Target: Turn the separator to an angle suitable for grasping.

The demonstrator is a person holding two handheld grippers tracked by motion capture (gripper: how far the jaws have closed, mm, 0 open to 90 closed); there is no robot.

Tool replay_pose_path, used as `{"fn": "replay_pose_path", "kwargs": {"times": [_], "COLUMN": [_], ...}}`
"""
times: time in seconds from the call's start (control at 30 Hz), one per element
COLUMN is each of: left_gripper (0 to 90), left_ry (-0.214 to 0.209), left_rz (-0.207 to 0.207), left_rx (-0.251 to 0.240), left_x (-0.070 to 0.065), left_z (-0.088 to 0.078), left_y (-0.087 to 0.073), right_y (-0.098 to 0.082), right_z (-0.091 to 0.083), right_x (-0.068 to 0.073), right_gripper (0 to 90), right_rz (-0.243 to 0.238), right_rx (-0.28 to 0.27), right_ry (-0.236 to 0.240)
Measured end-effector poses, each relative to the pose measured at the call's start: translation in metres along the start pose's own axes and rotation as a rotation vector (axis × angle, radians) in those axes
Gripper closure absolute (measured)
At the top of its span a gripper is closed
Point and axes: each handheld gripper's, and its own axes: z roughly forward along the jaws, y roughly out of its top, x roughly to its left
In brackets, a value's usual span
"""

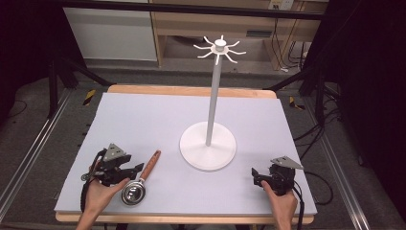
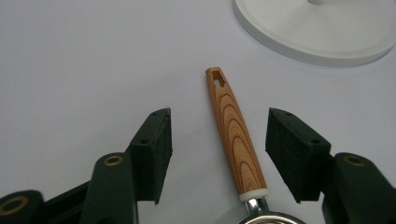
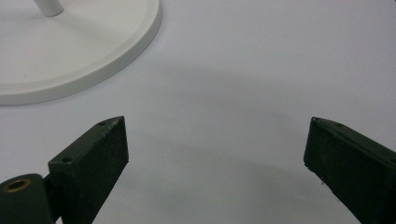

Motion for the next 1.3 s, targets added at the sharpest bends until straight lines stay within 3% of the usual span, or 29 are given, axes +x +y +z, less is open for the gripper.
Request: {"fn": "replay_pose_path", "kwargs": {"times": [0.13, 0.23, 0.4, 0.83, 1.03, 1.2, 1.3], "left_gripper": [43.1, 44.9, 50.5, 57.8, 61.0, 62.8, 64.3], "left_ry": [-0.008, -0.021, -0.025, -0.031, -0.030, -0.045, -0.043], "left_rz": [0.001, 0.002, 0.012, 0.019, 0.017, -0.014, -0.007], "left_rx": [0.017, 0.068, 0.109, 0.211, 0.218, 0.223, 0.222], "left_x": [-0.004, -0.008, -0.013, -0.016, -0.018, -0.014, -0.011], "left_z": [0.005, 0.016, 0.027, 0.041, 0.044, 0.044, 0.043], "left_y": [0.003, 0.004, 0.001, -0.010, -0.010, -0.010, -0.010], "right_y": [0.001, 0.001, 0.001, 0.000, 0.000, 0.000, 0.000], "right_z": [-0.001, 0.000, 0.000, 0.001, 0.001, 0.002, 0.002], "right_x": [0.000, 0.000, 0.001, 0.001, 0.001, 0.002, 0.001], "right_gripper": [6.9, 6.9, 6.9, 6.9, 6.9, 6.9, 6.9], "right_rz": [0.002, -0.008, -0.010, -0.007, -0.009, -0.007, -0.013], "right_rx": [-0.003, 0.004, 0.003, 0.021, 0.023, 0.029, 0.023], "right_ry": [-0.002, 0.001, 0.006, 0.010, 0.015, 0.018, 0.016]}}
